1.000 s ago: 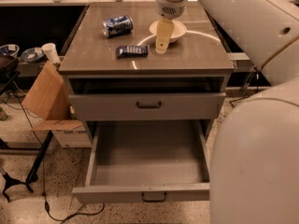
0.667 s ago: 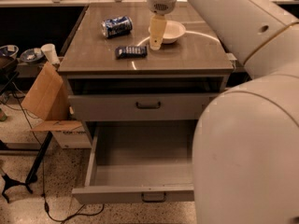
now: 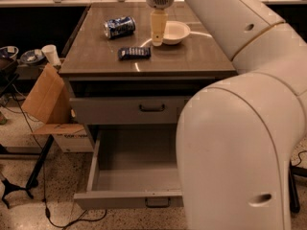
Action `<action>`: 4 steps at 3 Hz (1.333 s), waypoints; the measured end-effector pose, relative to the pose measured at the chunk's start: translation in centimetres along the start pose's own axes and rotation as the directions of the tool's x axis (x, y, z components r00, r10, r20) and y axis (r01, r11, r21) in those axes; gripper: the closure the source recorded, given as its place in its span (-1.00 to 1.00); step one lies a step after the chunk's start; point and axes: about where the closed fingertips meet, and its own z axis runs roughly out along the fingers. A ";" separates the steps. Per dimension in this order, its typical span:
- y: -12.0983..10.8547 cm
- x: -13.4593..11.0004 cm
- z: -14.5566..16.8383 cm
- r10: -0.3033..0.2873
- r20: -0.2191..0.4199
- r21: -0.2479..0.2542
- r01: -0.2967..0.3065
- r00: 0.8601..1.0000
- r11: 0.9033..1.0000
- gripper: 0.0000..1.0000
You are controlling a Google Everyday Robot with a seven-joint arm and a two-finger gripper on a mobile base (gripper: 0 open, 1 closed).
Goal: Place pepsi can into middle drawer
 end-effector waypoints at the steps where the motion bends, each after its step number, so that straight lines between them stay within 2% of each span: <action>1: -0.6 -1.1 -0.1 0.020 -0.039 0.052 -0.017 0.999 0.998 -1.00; 2: -1.3 -3.1 -0.1 0.007 -0.061 0.097 -0.001 0.998 0.995 -1.00; 3: -2.5 -5.3 0.0 0.014 -0.051 0.140 -0.007 0.999 0.990 -1.00; 4: -3.8 -7.3 0.7 0.052 -0.018 0.171 -0.048 0.999 0.984 -1.00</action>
Offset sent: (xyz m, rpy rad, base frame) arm 0.0109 0.0551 0.0225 -0.0746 -0.1580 -0.0479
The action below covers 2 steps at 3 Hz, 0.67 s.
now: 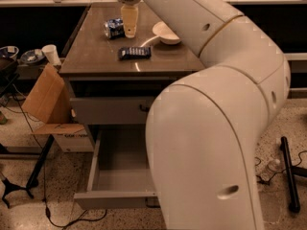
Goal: Place pepsi can into middle drawer
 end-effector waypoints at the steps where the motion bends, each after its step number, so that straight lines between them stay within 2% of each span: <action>1: -0.7 -1.9 1.9 0.066 0.029 0.028 -0.067 0.997 0.997 -1.00; 2: -1.0 -3.3 4.0 0.192 0.023 0.041 -0.193 0.981 0.980 -1.00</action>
Offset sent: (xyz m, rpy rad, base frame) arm 0.0530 0.0521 -0.0241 0.2247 -0.0646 -0.2384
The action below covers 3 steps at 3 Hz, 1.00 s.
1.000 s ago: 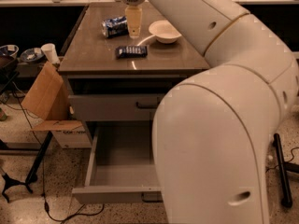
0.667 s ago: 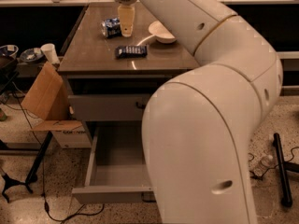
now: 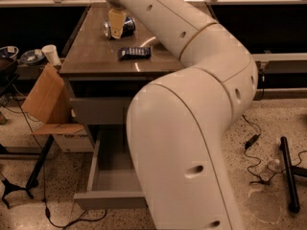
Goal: Place pepsi can into middle drawer
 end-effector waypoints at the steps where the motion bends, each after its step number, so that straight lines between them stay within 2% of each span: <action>1: 0.0 0.0 0.0 0.000 0.000 0.000 0.000 1.000 1.000 -1.00; 2: 0.6 -0.8 1.3 -0.076 0.028 0.008 0.075 0.997 0.997 -1.00; 3: 0.9 -1.2 2.4 -0.198 0.050 0.036 0.196 0.979 0.980 -1.00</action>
Offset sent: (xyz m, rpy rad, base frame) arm 0.0147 0.0251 -0.0246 -0.0855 -0.0573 0.1911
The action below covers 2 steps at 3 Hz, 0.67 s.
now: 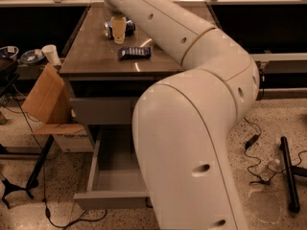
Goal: Place pepsi can into middle drawer
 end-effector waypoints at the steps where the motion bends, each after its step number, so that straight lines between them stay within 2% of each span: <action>1: -0.2 0.5 0.4 -0.094 0.003 0.024 0.094 0.996 0.995 -1.00; 2: -1.6 1.1 -0.1 -0.129 -0.027 0.083 0.131 0.991 0.988 -1.00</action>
Offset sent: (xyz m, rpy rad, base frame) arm 0.0139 -0.0245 0.0321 -0.1490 -0.1867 0.0432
